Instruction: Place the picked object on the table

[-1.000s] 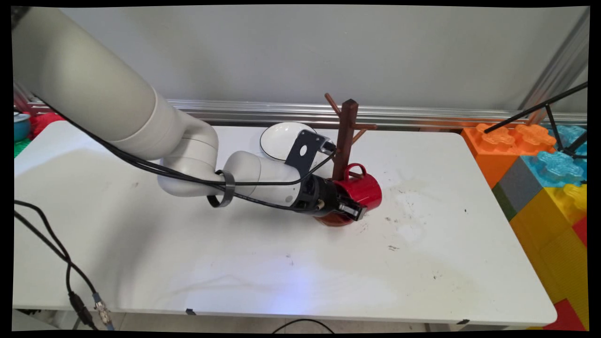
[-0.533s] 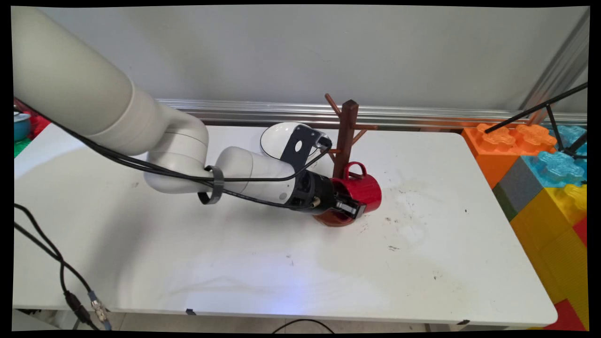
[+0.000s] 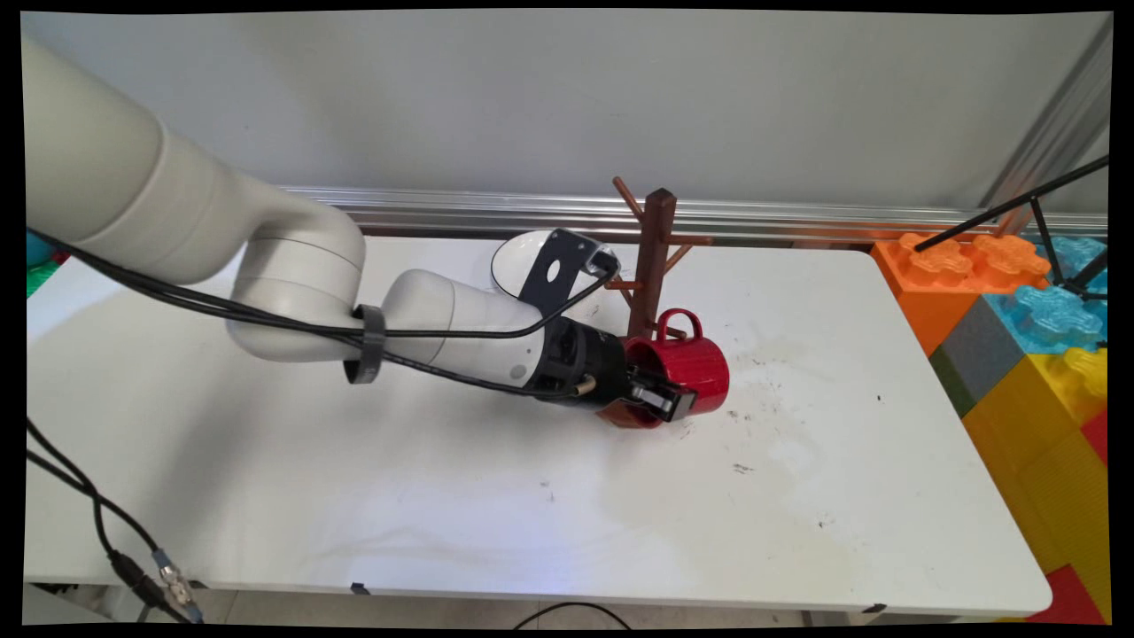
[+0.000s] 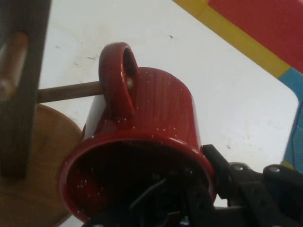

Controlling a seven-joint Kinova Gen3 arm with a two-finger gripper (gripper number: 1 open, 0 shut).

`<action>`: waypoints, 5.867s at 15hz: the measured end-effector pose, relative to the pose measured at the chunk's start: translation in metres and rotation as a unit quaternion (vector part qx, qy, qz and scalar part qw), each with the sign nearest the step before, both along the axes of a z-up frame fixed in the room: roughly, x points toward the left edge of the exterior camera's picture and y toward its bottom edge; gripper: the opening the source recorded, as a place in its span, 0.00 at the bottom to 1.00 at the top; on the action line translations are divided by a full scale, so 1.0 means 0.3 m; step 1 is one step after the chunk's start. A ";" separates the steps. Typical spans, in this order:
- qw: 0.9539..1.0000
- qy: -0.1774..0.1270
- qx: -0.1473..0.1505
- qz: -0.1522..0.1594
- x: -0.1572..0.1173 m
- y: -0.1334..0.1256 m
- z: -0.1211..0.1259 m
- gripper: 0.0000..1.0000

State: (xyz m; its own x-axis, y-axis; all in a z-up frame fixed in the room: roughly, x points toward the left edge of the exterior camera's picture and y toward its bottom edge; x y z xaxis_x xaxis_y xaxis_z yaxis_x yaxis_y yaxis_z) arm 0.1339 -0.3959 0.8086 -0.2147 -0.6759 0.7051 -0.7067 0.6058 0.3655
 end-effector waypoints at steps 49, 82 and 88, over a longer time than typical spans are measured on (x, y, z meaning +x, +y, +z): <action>0.941 -0.189 -0.124 -0.251 0.484 0.151 0.490 0.00; 0.867 -0.450 0.032 -0.213 0.149 0.027 0.138 0.00; 0.869 -0.450 0.030 -0.205 0.100 0.008 0.083 0.00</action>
